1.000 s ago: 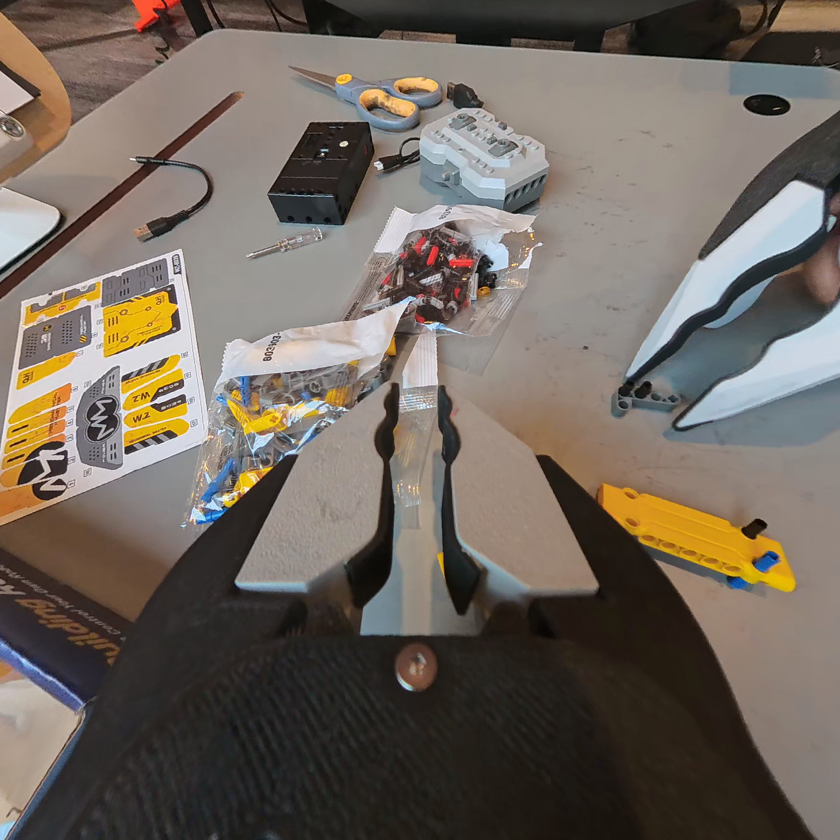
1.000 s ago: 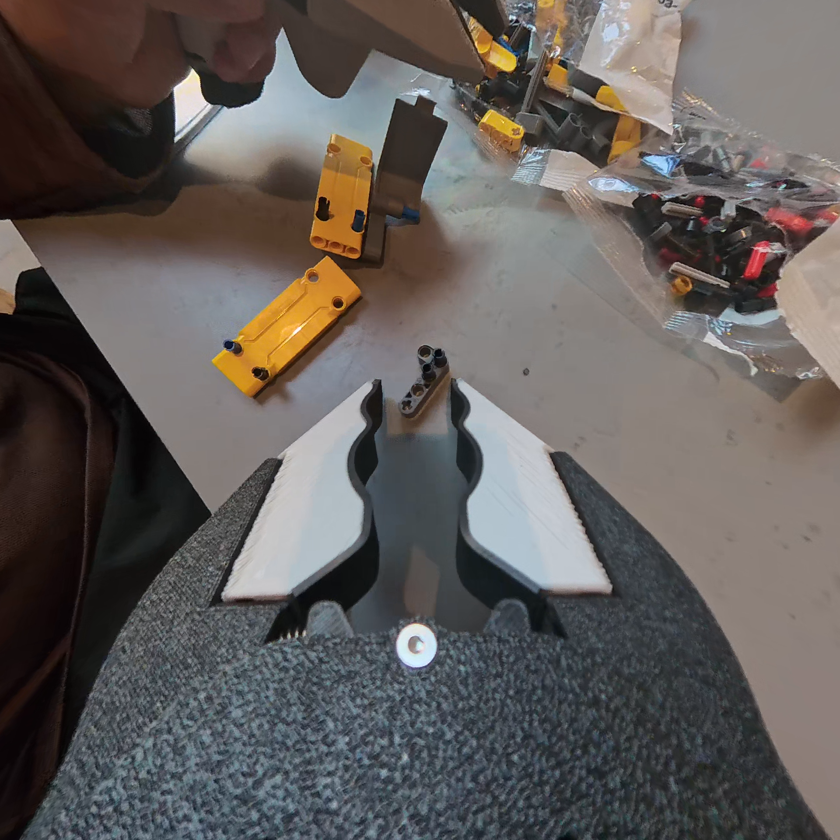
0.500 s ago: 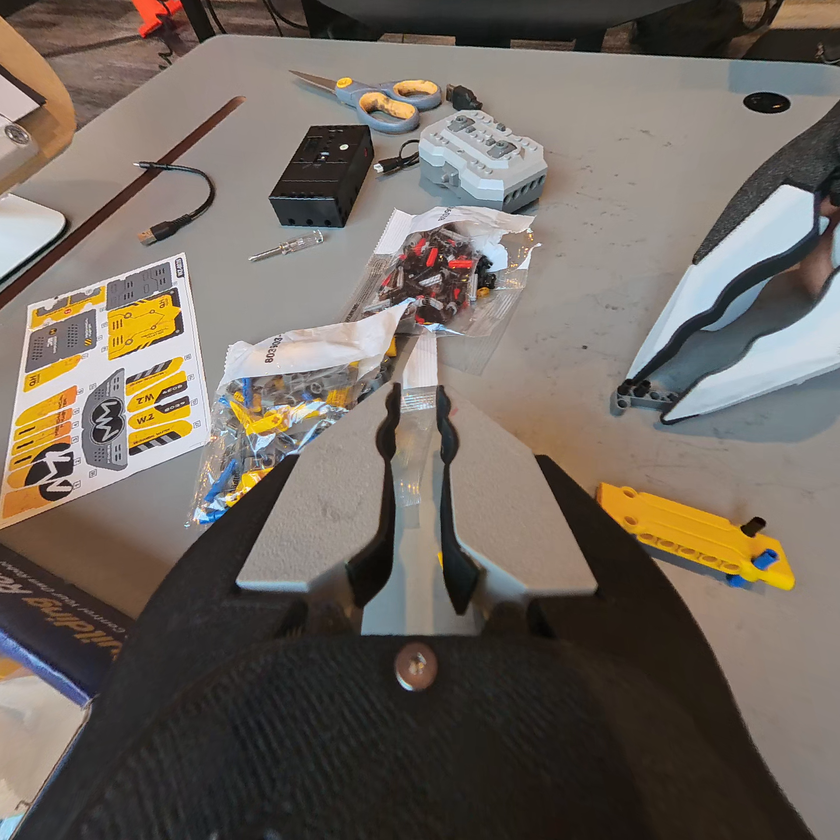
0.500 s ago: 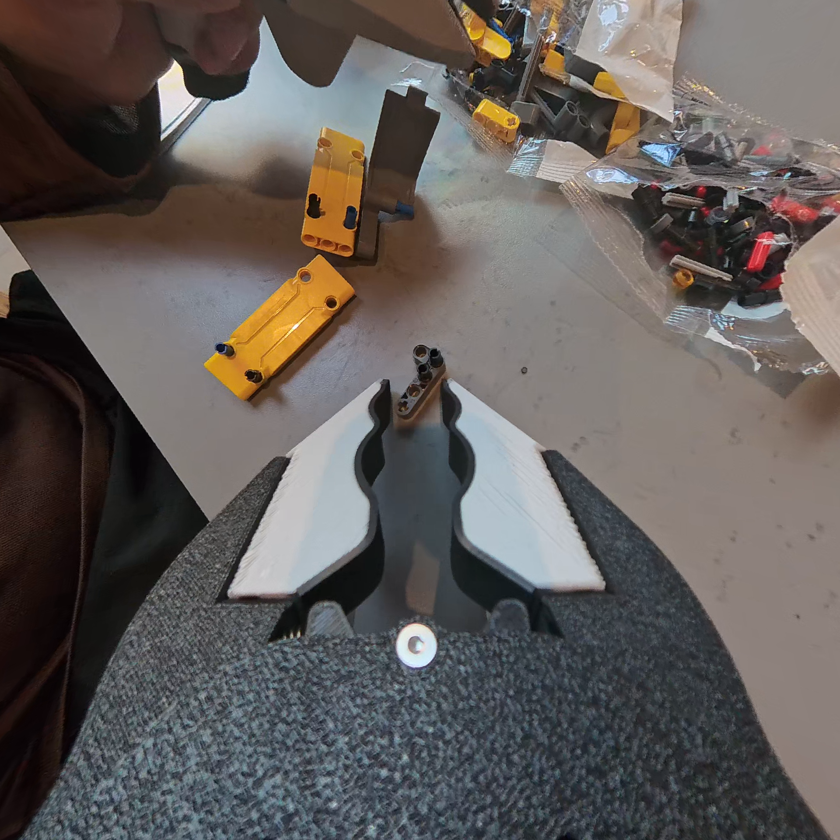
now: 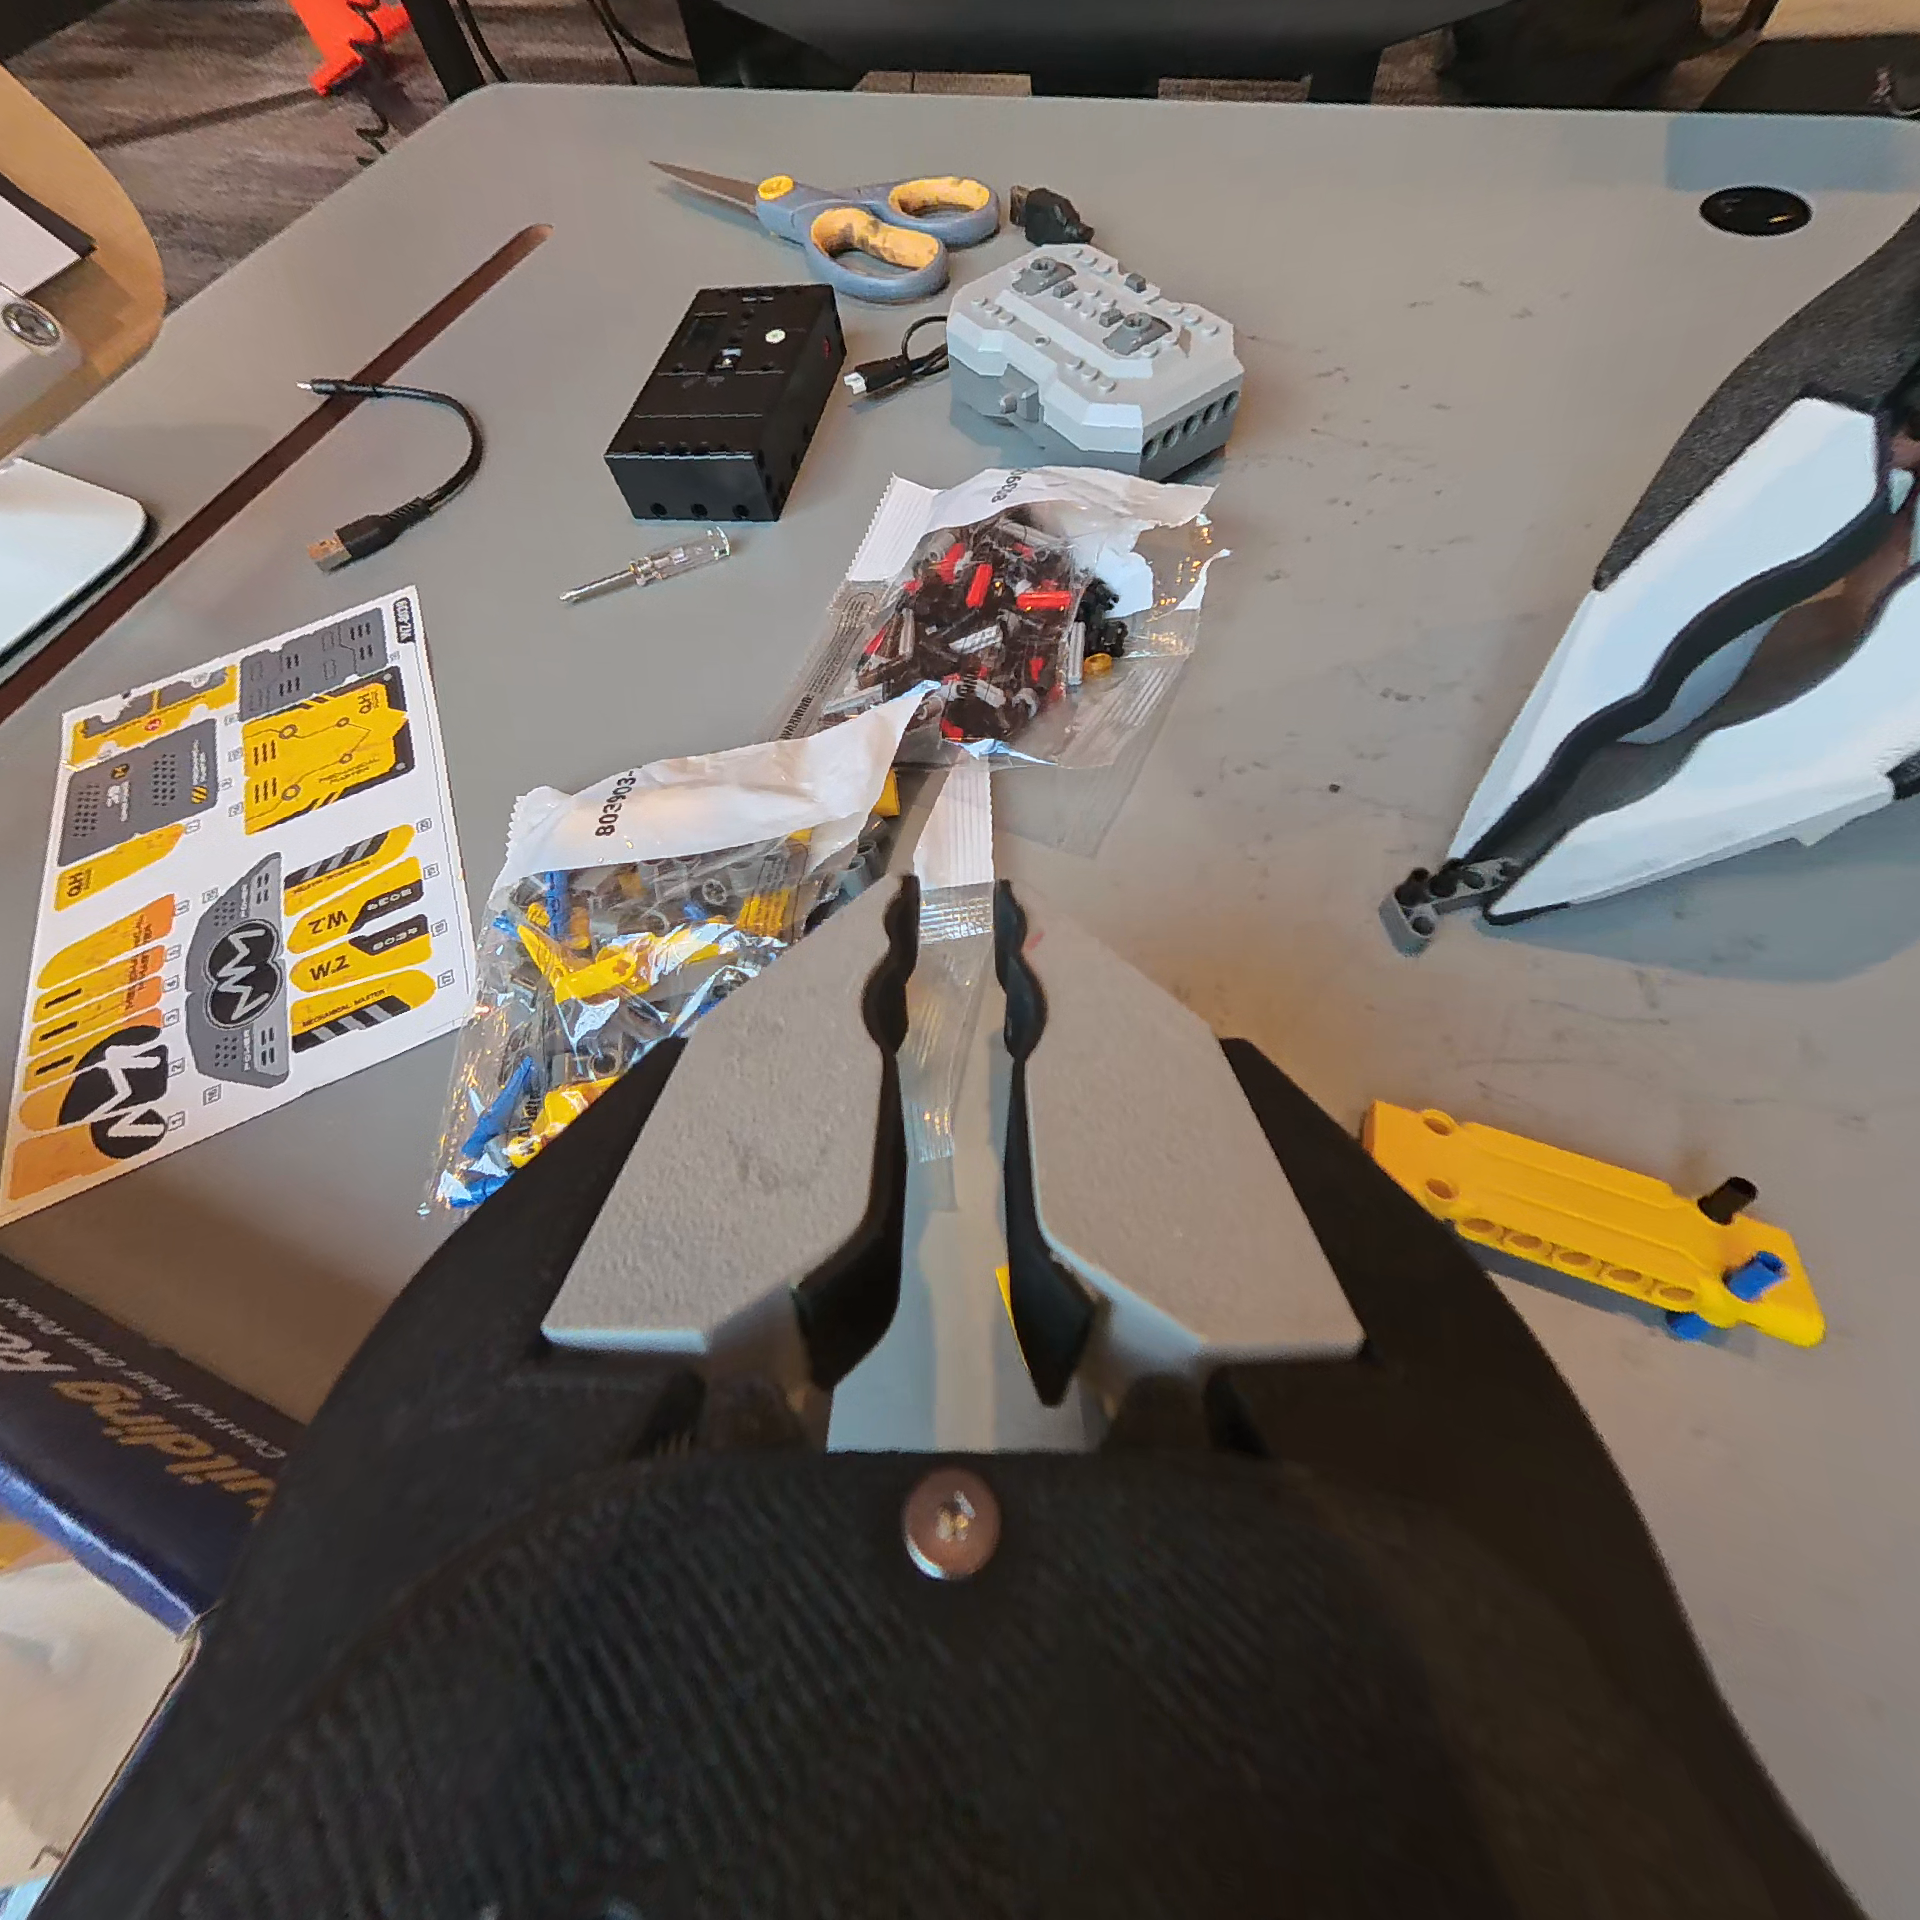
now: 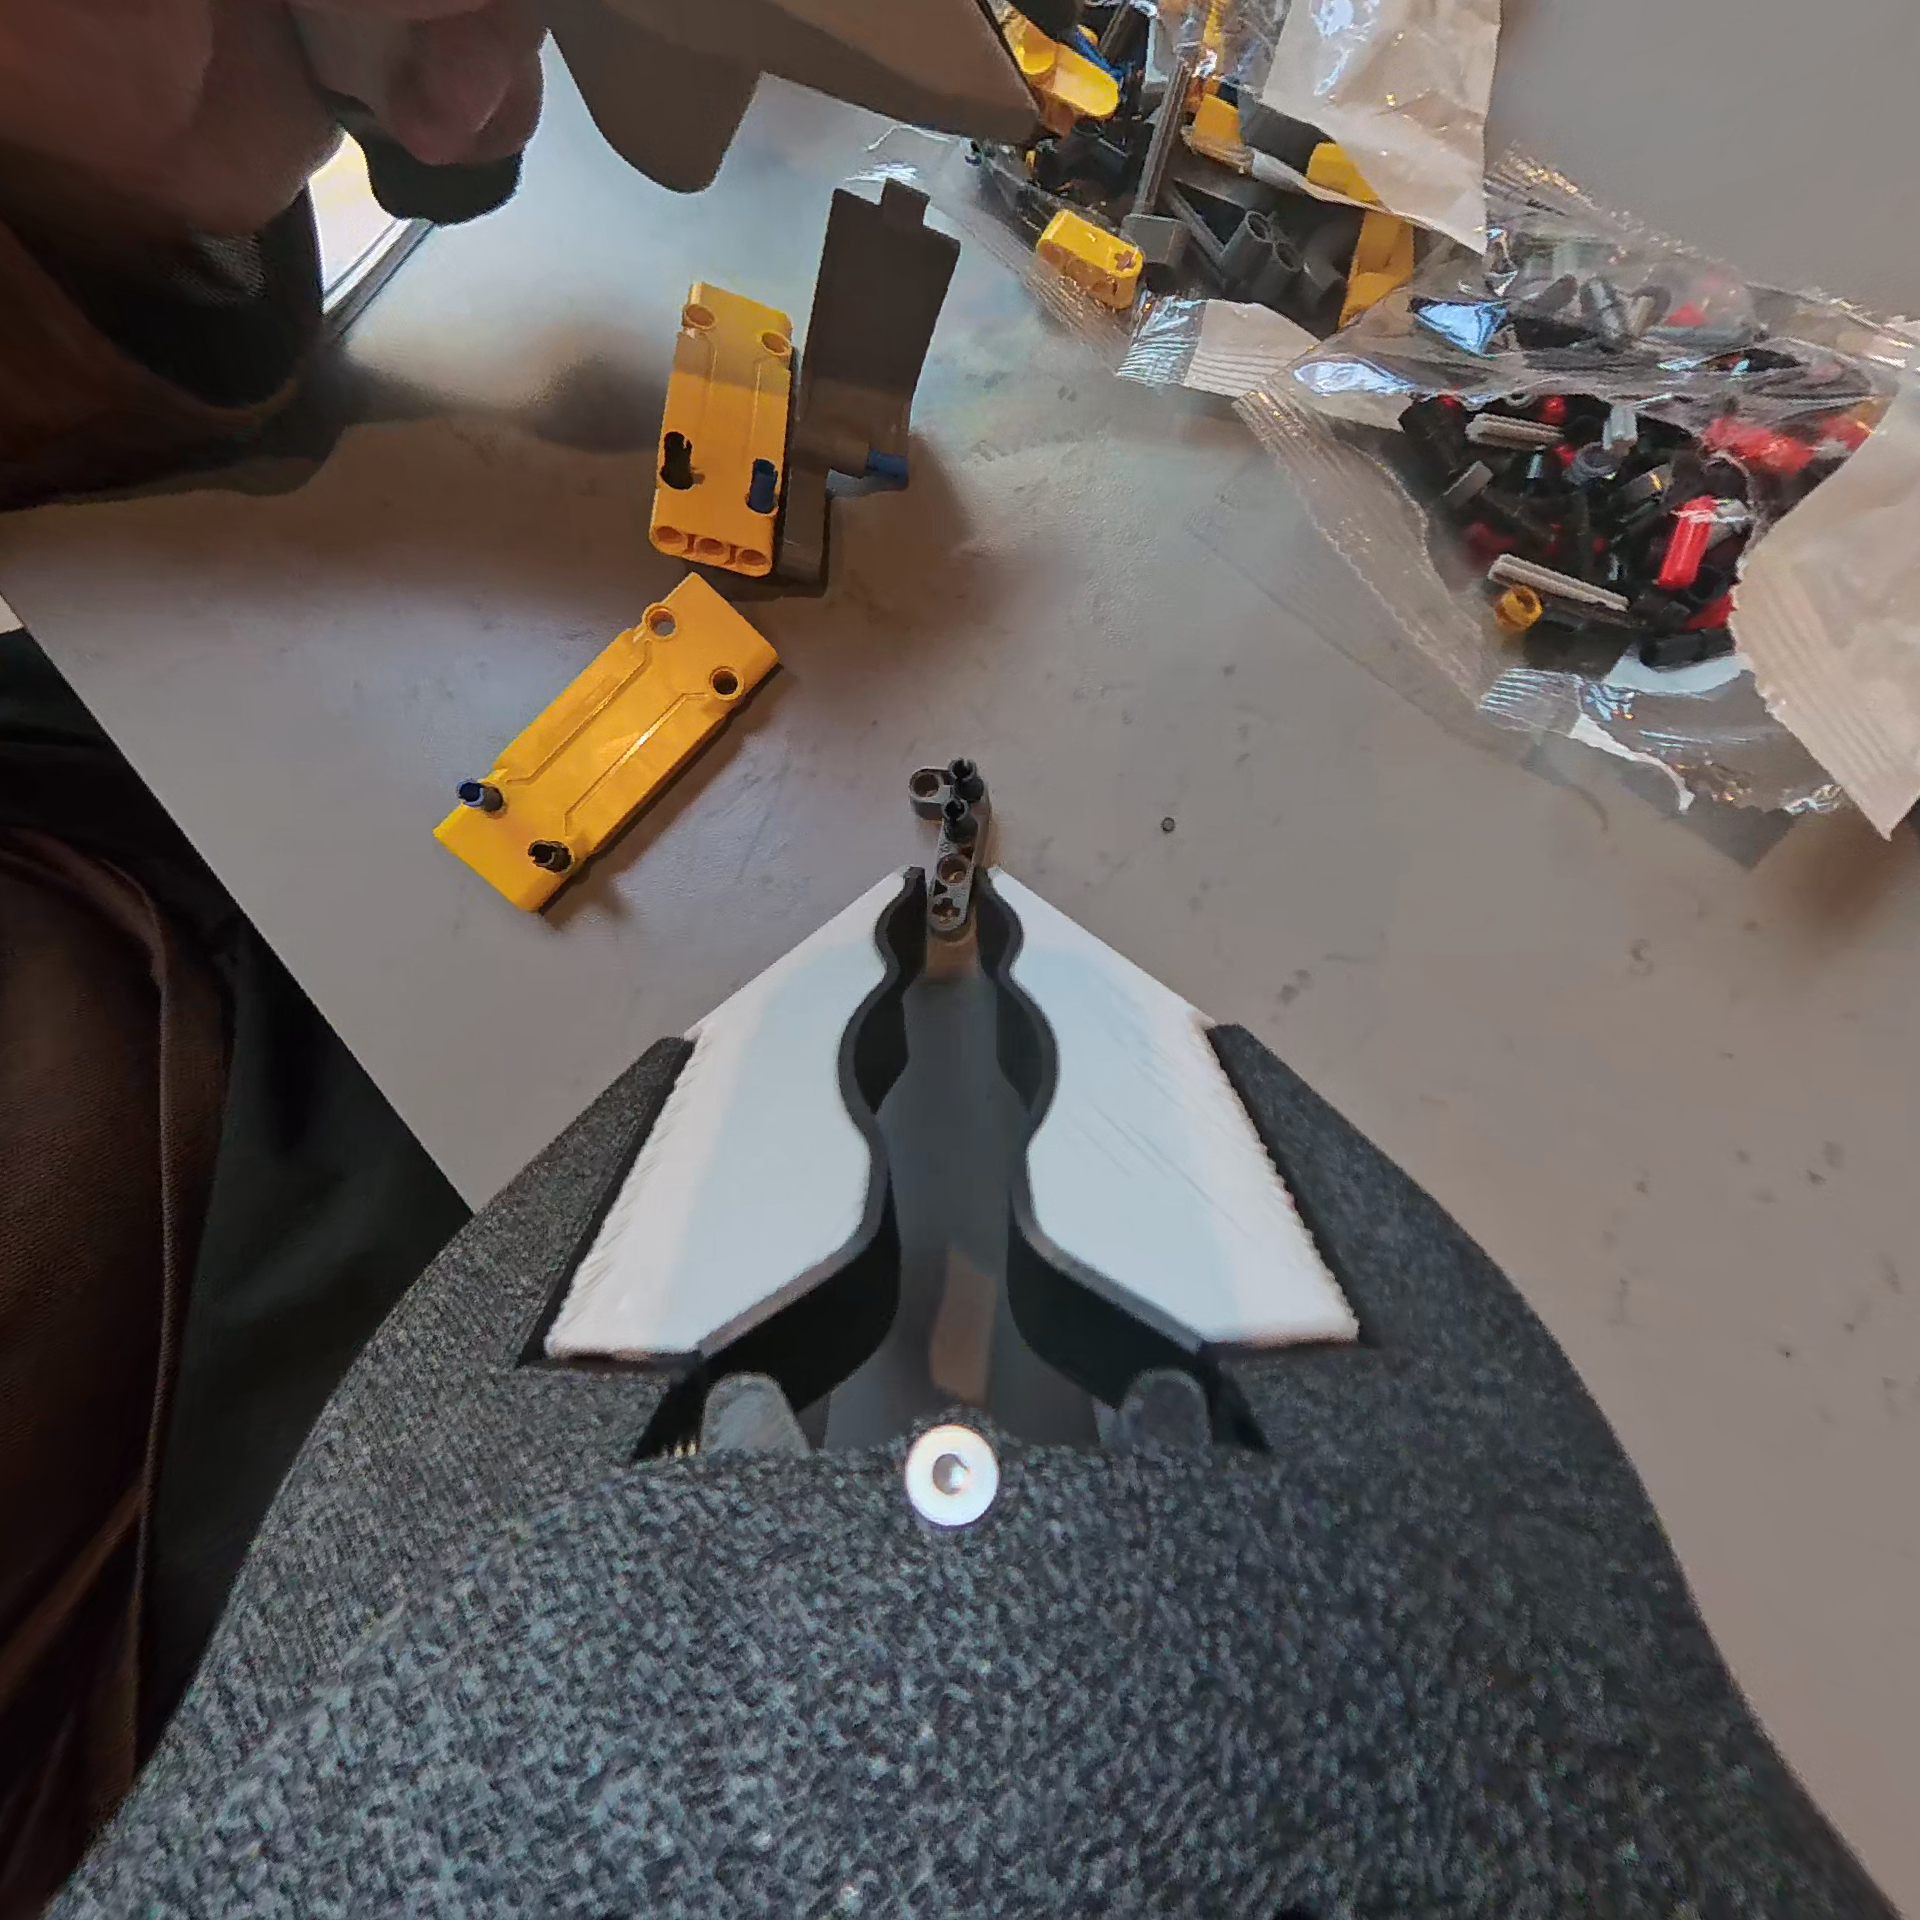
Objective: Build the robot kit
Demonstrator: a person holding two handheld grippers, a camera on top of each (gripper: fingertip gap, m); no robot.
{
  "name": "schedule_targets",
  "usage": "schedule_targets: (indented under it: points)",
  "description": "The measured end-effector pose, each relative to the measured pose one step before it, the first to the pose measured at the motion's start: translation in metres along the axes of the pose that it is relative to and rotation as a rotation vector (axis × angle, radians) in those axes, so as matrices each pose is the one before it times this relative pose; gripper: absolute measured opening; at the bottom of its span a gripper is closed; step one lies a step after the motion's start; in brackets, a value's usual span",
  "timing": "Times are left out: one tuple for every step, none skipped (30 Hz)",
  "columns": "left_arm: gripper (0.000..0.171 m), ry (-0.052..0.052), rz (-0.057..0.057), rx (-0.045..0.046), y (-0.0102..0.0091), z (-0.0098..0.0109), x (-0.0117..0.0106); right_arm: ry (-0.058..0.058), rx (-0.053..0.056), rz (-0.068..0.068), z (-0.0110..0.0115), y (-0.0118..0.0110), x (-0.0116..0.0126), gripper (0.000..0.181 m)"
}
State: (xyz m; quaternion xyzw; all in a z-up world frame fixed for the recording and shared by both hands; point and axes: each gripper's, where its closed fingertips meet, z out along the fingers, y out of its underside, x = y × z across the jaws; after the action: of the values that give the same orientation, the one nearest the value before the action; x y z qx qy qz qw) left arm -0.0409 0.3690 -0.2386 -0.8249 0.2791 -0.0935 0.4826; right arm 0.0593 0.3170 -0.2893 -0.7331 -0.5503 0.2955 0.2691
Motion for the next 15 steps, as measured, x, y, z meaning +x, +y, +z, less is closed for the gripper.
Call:
schedule_targets:
  points:
    - [0.011, 0.0003, 0.0026, -0.00526, 0.00096, 0.00068, 0.00038, 0.0041, -0.0007, -0.007, 0.00009, 0.00007, -0.0002, 0.009]
    - [0.011, 0.0004, 0.0032, -0.00412, 0.00079, 0.00059, 0.00032, 0.0054, -0.0008, -0.0081, 0.00014, 0.00005, -0.00016, 0.009]
    - [0.011, -0.0003, 0.0034, -0.00145, 0.00018, 0.00018, 0.0003, 0.0054, -0.0008, -0.0065, 0.00014, 0.00013, -0.00003, 0.008]
    - [0.011, -0.0008, 0.0025, 0.00079, -0.00024, -0.00022, 0.00016, 0.0041, -0.0004, -0.003, 0.00007, -0.00008, 0.00012, 0.008]
    - [0.011, -0.0002, 0.0013, 0.00227, -0.00071, -0.00041, 0.00011, 0.0022, 0.0001, 0.0011, 0.00009, -0.0001, 0.0003, 0.008]
    - [0.011, 0.0, 0.0001, 0.00336, -0.00088, -0.00064, 0.00001, 0.0028, 0.0006, 0.0045, -0.00005, -0.00009, 0.0007, 0.008]
    - [0.011, 0.0004, -0.0003, 0.00469, -0.00112, -0.00067, 0.00013, 0.0066, 0.0011, 0.0074, -0.00006, -0.00017, 0.00135, 0.008]
    - [0.011, 0.0011, 0.0001, 0.00451, -0.0011, -0.00071, 0.00034, 0.0098, 0.0025, 0.0096, -0.00022, -0.00029, 0.00188, 0.008]
    - [0.011, 0.0011, 0.0013, 0.00401, -0.00094, -0.00056, 0.00045, 0.0118, 0.0076, 0.0121, -0.00055, -0.00108, 0.00218, 0.008]
    - [0.011, 0.0004, 0.003, 0.00406, -0.0009, -0.00049, 0.00046, 0.0069, 0.0156, 0.0135, -0.00107, -0.00215, 0.00127, 0.008]
    - [0.011, 0.001, 0.0033, 0.00291, -0.00077, -0.00036, 0.00064, -0.0025, 0.0202, 0.015, -0.00123, -0.00299, 0.0, 0.008]
    - [0.011, 0.0015, 0.0031, 0.00264, -0.00061, -0.00023, 0.00083, -0.0072, 0.0187, 0.0167, -0.00096, -0.00271, -0.00049, 0.008]
    - [0.011, 0.0025, 0.0032, 0.00174, -0.00059, -0.0001, 0.00094, -0.0082, 0.0129, 0.0151, -0.00057, -0.00196, -0.00055, 0.008]
    - [0.011, 0.001, 0.004, 0.00139, -0.00042, -0.00001, 0.00093, -0.0045, 0.007, 0.0112, -0.00021, -0.00114, 0.00012, 0.008]
    - [0.011, -0.0005, 0.0047, 0.00076, -0.00037, 0.00002, 0.0006, 0.0027, 0.0041, 0.0077, -0.0001, -0.00076, 0.0009, 0.008]
